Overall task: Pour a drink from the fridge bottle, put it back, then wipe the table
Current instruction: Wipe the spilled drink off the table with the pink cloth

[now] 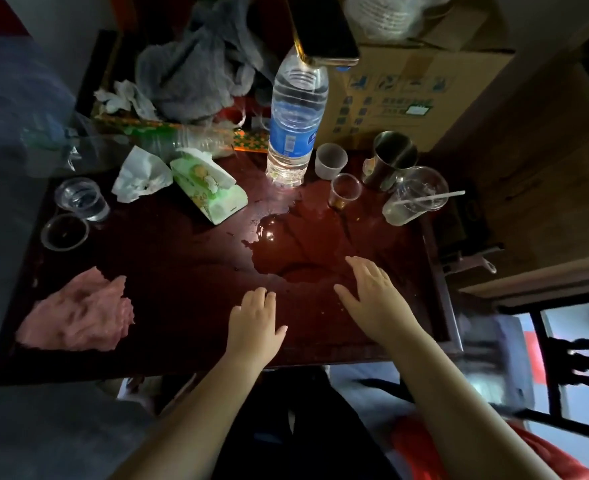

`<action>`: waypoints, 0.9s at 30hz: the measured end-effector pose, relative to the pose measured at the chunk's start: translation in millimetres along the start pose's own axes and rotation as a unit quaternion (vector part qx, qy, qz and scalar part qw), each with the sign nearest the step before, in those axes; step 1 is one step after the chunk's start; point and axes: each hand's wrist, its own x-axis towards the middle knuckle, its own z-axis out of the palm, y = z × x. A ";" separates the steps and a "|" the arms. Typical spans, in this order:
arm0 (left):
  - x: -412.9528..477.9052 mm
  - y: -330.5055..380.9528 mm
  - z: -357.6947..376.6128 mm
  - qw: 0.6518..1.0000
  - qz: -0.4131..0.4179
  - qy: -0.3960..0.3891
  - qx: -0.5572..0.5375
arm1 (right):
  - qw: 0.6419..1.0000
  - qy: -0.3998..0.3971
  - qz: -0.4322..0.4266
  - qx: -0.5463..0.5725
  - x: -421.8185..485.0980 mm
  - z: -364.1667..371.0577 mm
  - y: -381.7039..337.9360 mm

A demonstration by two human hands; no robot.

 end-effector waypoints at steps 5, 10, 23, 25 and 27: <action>4.3 3.4 5.5 0.999 -0.034 0.005 -0.007 | 1.000 0.003 -0.023 -0.011 27.8 -10.3 10.6; 6.8 7.9 7.9 0.998 -0.053 0.022 -0.016 | 0.996 0.048 -0.065 -0.040 78.4 -28.5 19.3; -6.4 18.6 42.1 0.987 -0.096 0.119 -0.055 | 0.996 0.084 -0.039 0.001 193.1 -17.5 34.7; -10.7 19.2 48.9 0.987 -0.091 0.121 -0.049 | 0.995 0.086 -0.041 0.004 197.7 -16.8 36.4; -11.4 19.7 51.1 0.987 -0.095 0.117 -0.050 | 0.995 0.091 -0.048 0.001 200.6 -16.1 37.7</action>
